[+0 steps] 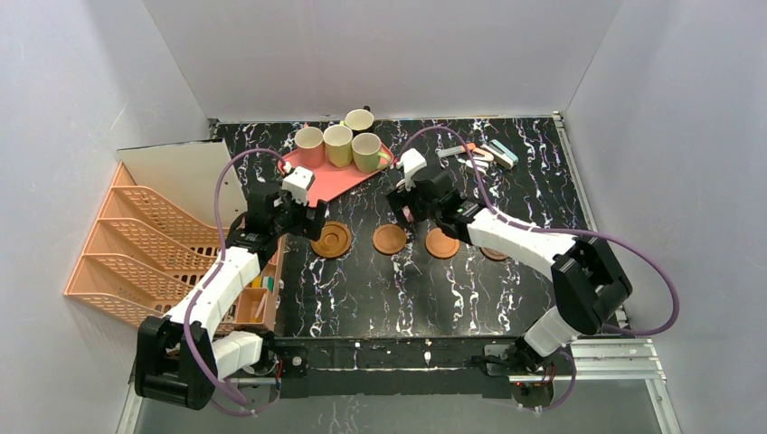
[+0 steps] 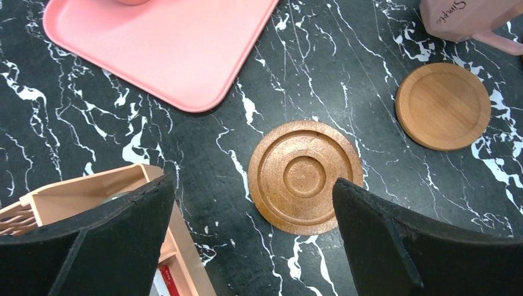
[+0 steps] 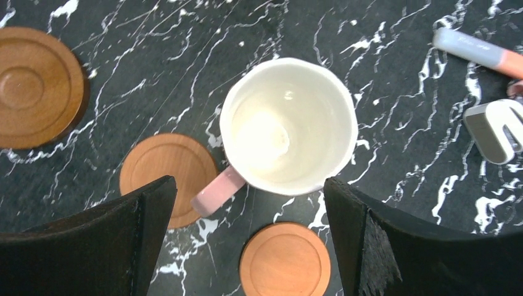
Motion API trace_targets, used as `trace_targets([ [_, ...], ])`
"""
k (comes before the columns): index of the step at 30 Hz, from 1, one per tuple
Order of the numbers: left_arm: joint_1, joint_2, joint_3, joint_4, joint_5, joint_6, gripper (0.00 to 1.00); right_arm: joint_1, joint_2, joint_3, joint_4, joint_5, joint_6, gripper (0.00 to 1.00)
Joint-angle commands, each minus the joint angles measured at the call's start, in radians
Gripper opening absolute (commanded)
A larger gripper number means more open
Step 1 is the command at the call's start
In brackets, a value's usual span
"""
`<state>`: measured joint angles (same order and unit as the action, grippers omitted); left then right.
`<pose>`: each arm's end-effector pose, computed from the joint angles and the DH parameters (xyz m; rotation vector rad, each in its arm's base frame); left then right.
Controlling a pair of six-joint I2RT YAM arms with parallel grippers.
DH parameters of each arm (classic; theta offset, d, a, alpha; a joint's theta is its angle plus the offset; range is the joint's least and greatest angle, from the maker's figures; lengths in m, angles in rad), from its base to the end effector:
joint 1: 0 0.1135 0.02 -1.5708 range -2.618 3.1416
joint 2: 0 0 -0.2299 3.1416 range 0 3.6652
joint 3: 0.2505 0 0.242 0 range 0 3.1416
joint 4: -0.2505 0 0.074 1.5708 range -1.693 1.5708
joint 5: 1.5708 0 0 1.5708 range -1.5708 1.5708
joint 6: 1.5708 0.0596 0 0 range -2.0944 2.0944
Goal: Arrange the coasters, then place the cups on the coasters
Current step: Pick up the cup at the center of the board.
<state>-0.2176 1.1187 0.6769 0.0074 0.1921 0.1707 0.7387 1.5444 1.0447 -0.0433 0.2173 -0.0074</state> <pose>0.2684 -0.0710 0.2185 0.5065 1.9385 -0.2226 0.2760 0.2340 0.2153 -0.6457 2.0052 0.2102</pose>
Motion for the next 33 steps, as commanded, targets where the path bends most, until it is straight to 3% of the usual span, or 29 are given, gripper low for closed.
trace_targets([
  [1,0.006,-0.048,-0.020,0.030,-0.033,-0.010,0.98,0.030,0.030,0.061,0.083,0.189,0.027,0.99],
  [6,0.006,-0.078,-0.051,0.051,-0.034,-0.004,0.98,0.067,0.114,0.080,0.132,0.394,-0.031,0.99],
  [13,0.007,-0.072,-0.056,0.054,-0.037,-0.002,0.98,0.068,0.158,0.100,0.111,0.437,-0.062,0.99],
  [26,0.006,-0.079,-0.068,0.066,-0.041,0.000,0.98,-0.014,0.119,0.098,-0.058,0.144,-0.046,0.99],
  [33,0.006,-0.073,-0.068,0.070,-0.038,0.000,0.98,-0.060,0.071,0.068,-0.069,0.032,-0.049,0.99],
])
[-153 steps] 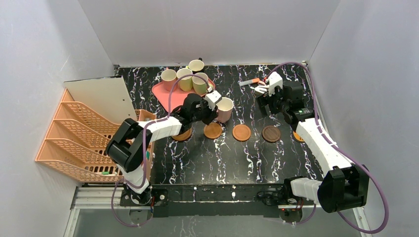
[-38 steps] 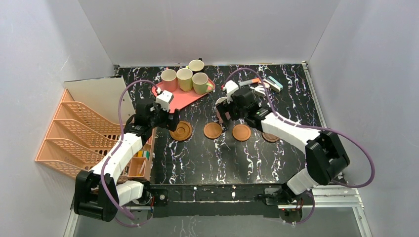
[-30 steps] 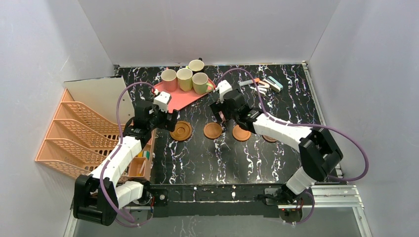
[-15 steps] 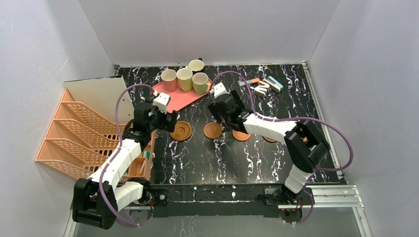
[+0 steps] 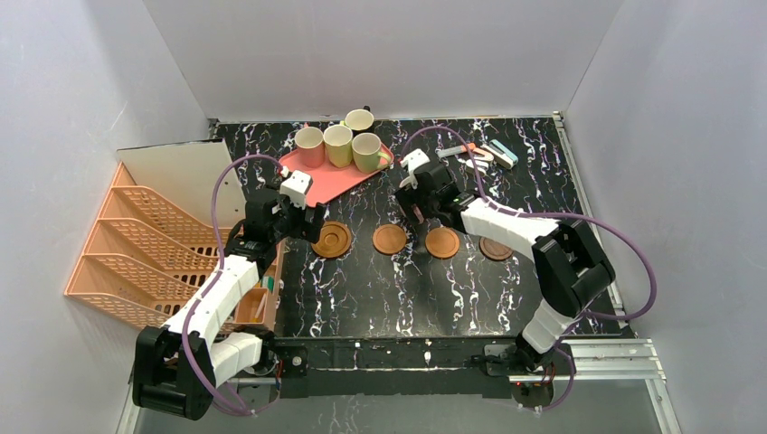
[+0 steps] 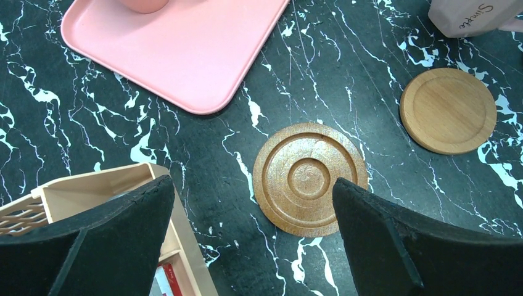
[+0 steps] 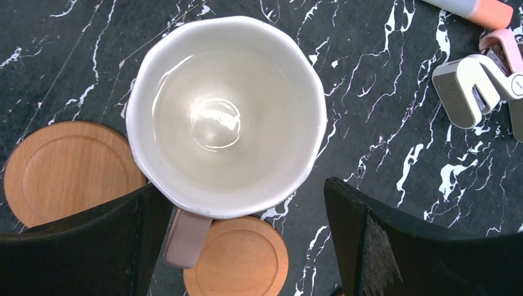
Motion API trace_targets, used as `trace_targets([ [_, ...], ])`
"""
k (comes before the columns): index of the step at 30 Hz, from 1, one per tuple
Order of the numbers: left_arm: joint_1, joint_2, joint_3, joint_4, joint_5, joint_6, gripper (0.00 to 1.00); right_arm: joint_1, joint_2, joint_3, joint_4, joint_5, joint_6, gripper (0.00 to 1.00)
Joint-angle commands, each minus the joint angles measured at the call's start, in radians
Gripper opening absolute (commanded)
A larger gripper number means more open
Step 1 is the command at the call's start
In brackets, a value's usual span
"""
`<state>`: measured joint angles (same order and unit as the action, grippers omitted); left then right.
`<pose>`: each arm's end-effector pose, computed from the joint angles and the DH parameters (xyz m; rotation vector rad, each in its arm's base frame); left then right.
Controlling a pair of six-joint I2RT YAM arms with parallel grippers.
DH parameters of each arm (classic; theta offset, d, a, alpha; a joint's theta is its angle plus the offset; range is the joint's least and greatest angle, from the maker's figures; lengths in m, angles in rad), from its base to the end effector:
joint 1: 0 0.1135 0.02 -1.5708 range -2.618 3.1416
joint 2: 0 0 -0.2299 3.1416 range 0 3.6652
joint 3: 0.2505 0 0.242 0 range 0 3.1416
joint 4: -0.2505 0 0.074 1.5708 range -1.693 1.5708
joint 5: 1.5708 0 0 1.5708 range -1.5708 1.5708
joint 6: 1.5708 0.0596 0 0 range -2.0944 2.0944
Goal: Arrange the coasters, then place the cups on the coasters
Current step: Pick up the cup at the center of the board.
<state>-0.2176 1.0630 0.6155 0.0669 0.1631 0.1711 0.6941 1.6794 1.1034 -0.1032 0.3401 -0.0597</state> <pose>0.2604 -0.0675 0.2177 0.4819 1.8904 -0.1898 0.3013 0.2249 0.1829 -0.6410 2.1095 -0.0310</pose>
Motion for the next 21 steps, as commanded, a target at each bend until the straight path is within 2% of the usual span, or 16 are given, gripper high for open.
trace_targets([
  [1,0.006,-0.016,-0.007,0.010,-0.008,-0.001,0.98,-0.019,-0.062,0.006,-0.010,-0.102,-0.001,0.99],
  [8,0.006,-0.005,-0.007,0.011,-0.010,0.001,0.98,-0.036,-0.039,0.003,-0.022,-0.187,-0.020,0.97],
  [21,0.006,-0.001,-0.006,0.011,-0.010,0.001,0.98,-0.047,-0.046,-0.049,0.072,-0.150,-0.034,0.65],
])
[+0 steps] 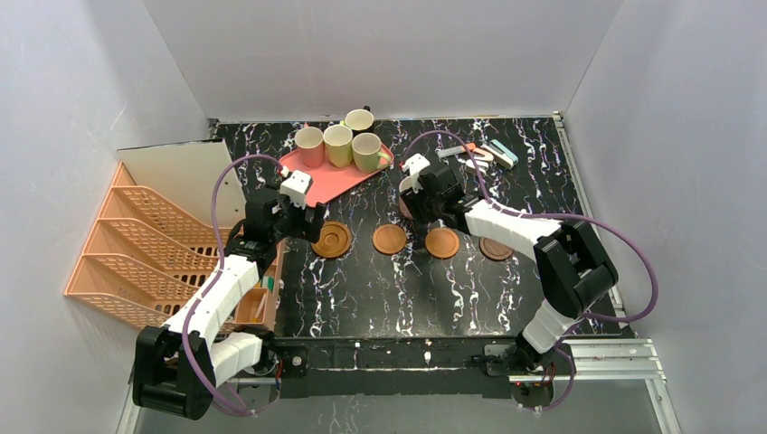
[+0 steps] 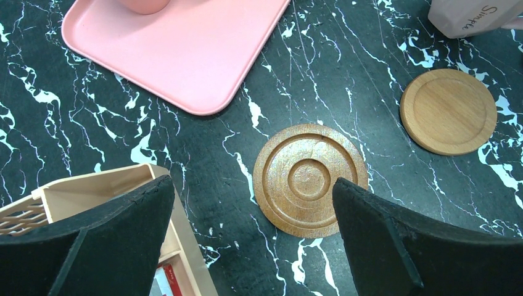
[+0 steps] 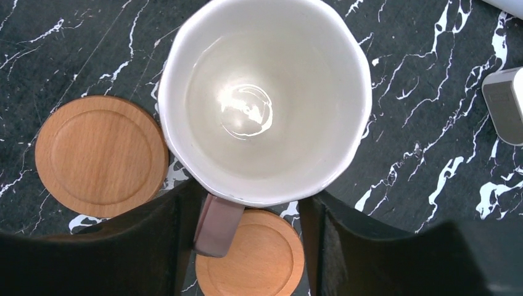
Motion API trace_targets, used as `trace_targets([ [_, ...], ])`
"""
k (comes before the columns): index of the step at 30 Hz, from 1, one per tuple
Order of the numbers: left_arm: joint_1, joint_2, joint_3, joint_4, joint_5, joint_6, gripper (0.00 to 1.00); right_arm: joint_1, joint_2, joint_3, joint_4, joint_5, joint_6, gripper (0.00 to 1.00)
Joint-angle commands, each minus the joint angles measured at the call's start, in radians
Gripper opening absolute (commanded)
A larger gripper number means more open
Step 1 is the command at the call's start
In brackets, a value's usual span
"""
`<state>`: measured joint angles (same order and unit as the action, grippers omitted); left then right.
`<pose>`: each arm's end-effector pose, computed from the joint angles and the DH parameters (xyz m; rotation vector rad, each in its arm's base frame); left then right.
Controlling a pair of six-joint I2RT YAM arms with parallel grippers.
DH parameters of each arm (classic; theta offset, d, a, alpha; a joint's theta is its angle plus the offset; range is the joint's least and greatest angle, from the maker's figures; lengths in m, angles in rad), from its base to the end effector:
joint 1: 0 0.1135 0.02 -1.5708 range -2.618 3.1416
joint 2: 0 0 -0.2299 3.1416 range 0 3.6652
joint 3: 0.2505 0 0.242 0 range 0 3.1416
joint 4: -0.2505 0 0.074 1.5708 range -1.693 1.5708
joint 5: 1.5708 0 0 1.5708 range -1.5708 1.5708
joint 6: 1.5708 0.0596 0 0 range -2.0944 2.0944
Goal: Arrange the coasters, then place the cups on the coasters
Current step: Pick up the cup at the center of the board.
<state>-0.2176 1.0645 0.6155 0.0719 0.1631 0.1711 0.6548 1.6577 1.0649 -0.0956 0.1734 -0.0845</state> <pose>0.2608 -0.0676 0.2179 0.4815 1.8869 -0.1896 0.3001 0.2174 0.1770 -0.7259 2.1289 0.1111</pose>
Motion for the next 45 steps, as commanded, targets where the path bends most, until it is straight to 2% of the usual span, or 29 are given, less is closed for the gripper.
trace_targets([
  [1,0.006,-0.003,-0.006,0.008,-0.011,0.001,0.98,-0.007,-0.024,-0.012,0.067,0.016,-0.009,0.64],
  [10,0.006,0.007,-0.006,0.011,-0.014,0.002,0.98,-0.009,-0.054,-0.036,0.087,-0.017,-0.017,0.55],
  [13,0.006,0.008,-0.005,0.011,-0.014,0.002,0.98,-0.009,-0.063,-0.041,0.086,-0.026,-0.020,0.48],
  [17,0.006,0.011,-0.006,0.012,-0.014,0.002,0.98,-0.009,-0.080,-0.051,0.121,-0.050,-0.021,0.46],
  [21,0.006,0.015,-0.004,0.011,-0.016,0.002,0.98,-0.009,-0.088,-0.054,0.122,-0.064,-0.030,0.28],
  [22,0.006,0.014,-0.004,0.011,-0.016,0.002,0.98,-0.010,-0.085,-0.054,0.122,-0.063,-0.031,0.27],
  [25,0.006,0.014,-0.005,0.012,-0.017,0.003,0.98,-0.010,-0.073,-0.051,0.120,-0.058,-0.034,0.29],
  [32,0.006,0.014,-0.005,0.012,-0.015,0.004,0.98,-0.010,-0.047,-0.041,0.114,-0.055,-0.035,0.45],
  [45,0.006,0.014,-0.005,0.012,-0.014,0.004,0.98,-0.009,-0.028,-0.042,0.117,-0.063,-0.035,0.34],
])
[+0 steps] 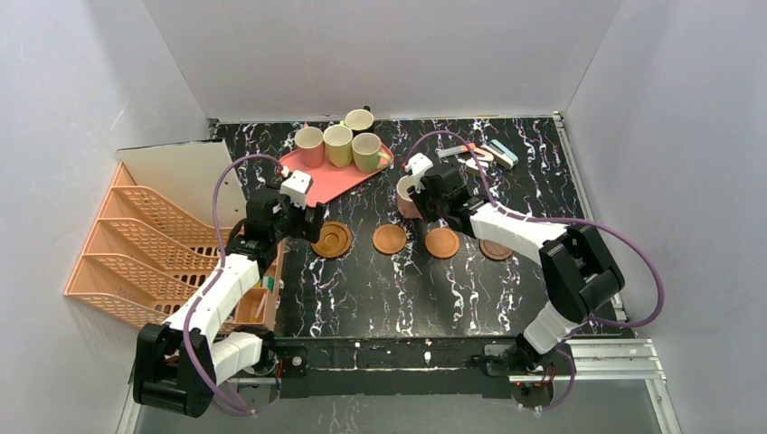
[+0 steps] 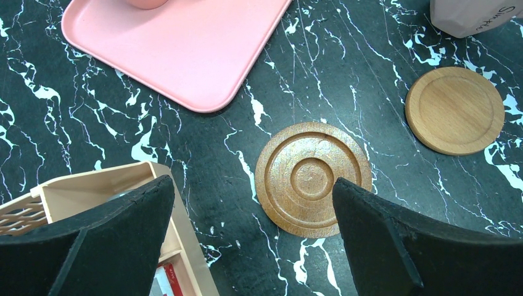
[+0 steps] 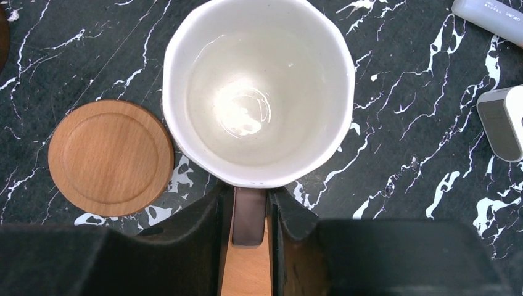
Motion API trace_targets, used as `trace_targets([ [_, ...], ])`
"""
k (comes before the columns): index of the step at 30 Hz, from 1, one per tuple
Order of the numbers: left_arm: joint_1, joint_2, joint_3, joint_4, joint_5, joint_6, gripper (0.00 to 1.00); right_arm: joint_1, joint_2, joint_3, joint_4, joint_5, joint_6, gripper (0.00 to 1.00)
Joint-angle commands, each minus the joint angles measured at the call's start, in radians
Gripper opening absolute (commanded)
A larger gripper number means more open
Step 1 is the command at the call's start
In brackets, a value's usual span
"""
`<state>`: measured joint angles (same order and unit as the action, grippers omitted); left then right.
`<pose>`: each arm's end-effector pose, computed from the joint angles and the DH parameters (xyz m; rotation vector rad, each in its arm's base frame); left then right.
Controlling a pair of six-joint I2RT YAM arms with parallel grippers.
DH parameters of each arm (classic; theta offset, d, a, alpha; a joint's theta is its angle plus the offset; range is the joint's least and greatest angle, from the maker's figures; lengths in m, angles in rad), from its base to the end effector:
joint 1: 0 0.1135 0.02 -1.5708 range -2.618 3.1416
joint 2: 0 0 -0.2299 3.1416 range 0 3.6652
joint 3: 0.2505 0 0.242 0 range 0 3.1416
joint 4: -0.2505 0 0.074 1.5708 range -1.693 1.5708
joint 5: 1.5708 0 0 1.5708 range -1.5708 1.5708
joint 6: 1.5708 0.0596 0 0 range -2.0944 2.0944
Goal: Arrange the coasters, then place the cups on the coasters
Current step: Pick up the cup at the center of the board.
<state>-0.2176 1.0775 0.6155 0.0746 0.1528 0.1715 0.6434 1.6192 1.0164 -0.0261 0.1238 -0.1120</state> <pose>0.2625 -0.0673 0.2150 0.4767 1.8988 -0.1799 0.2972 0.2136 0.1813 -0.7460 2.0684 0.1624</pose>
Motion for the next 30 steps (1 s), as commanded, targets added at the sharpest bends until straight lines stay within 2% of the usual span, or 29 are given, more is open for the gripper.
trace_targets([
  [1,0.006,0.001,-0.005,0.010,-0.004,0.003,0.98,0.001,0.012,0.008,0.047,-0.013,-0.009,0.33],
  [2,0.006,0.001,-0.005,0.011,-0.005,0.003,0.98,0.002,0.014,0.008,0.046,-0.013,-0.009,0.30],
  [3,0.006,0.001,-0.005,0.011,-0.004,0.003,0.98,0.002,0.016,0.009,0.046,-0.015,-0.009,0.23],
  [5,0.007,0.001,-0.006,0.011,-0.004,0.003,0.98,0.002,0.019,0.011,0.043,-0.017,-0.011,0.03],
  [6,0.006,0.001,-0.006,0.012,-0.004,0.003,0.98,0.001,0.018,0.013,0.041,-0.017,-0.012,0.01],
  [11,0.006,-0.003,-0.008,0.010,-0.004,0.005,0.98,-0.009,-0.047,-0.006,0.065,-0.018,-0.018,0.01],
  [20,0.006,0.001,-0.007,0.010,-0.005,0.005,0.98,-0.050,-0.272,-0.058,0.108,-0.023,-0.062,0.01],
  [25,0.006,-0.004,-0.009,0.010,-0.010,0.008,0.98,-0.083,-0.357,-0.039,0.070,0.031,-0.100,0.01],
  [30,0.006,-0.004,-0.008,0.007,-0.005,0.011,0.98,-0.175,-0.460,-0.014,-0.039,-0.016,-0.126,0.01],
])
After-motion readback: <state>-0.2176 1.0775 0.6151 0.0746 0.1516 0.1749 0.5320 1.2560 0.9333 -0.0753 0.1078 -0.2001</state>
